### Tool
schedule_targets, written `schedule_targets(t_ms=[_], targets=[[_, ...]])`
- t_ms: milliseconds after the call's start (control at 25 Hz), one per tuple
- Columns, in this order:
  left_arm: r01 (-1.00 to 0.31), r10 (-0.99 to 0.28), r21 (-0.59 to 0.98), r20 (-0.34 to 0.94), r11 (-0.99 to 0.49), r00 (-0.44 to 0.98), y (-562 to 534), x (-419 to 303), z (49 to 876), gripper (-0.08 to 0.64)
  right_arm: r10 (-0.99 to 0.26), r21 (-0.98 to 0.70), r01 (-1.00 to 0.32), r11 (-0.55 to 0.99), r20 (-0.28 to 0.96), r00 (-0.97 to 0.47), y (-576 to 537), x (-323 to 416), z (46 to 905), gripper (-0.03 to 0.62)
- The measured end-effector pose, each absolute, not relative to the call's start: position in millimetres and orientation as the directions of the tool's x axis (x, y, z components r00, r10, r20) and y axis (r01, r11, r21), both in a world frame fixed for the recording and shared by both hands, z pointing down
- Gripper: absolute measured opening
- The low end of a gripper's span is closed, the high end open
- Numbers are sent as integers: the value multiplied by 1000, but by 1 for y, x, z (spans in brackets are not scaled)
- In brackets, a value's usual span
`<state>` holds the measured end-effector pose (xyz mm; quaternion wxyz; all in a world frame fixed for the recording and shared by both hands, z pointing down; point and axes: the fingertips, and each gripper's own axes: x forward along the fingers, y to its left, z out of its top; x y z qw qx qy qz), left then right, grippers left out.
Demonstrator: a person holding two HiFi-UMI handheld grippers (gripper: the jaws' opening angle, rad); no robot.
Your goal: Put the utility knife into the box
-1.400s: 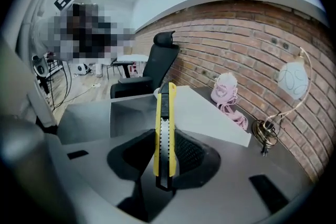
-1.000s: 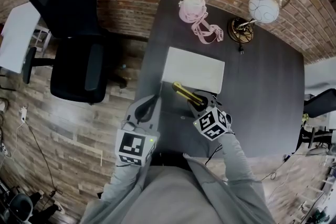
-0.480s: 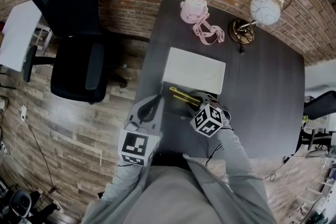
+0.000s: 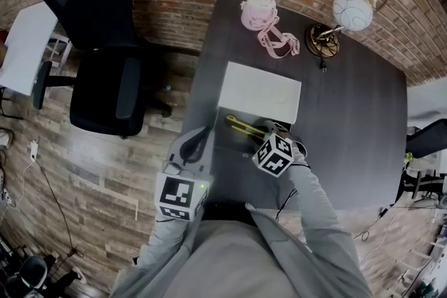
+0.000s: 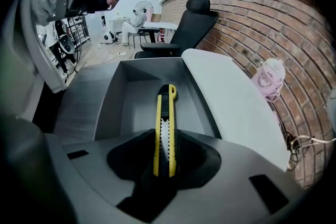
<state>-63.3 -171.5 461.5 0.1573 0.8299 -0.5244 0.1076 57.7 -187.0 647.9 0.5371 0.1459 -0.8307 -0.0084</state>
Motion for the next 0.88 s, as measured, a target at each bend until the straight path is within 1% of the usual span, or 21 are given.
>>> schedule_targets(t_ms=[400, 680, 880], targets=[[-909, -844, 152, 339, -388, 417, -165, -65, 460, 20, -235, 137, -266, 954, 894, -382, -187, 56, 649, 129], [-911, -848, 147, 332, -386, 413, -162, -68, 457, 20, -264, 157, -284, 946, 882, -390, -188, 58, 641, 129], [-909, -851, 142, 319, -393, 418, -161, -68, 452, 20, -309, 185, -313, 932, 856, -415, -191, 59, 626, 129]])
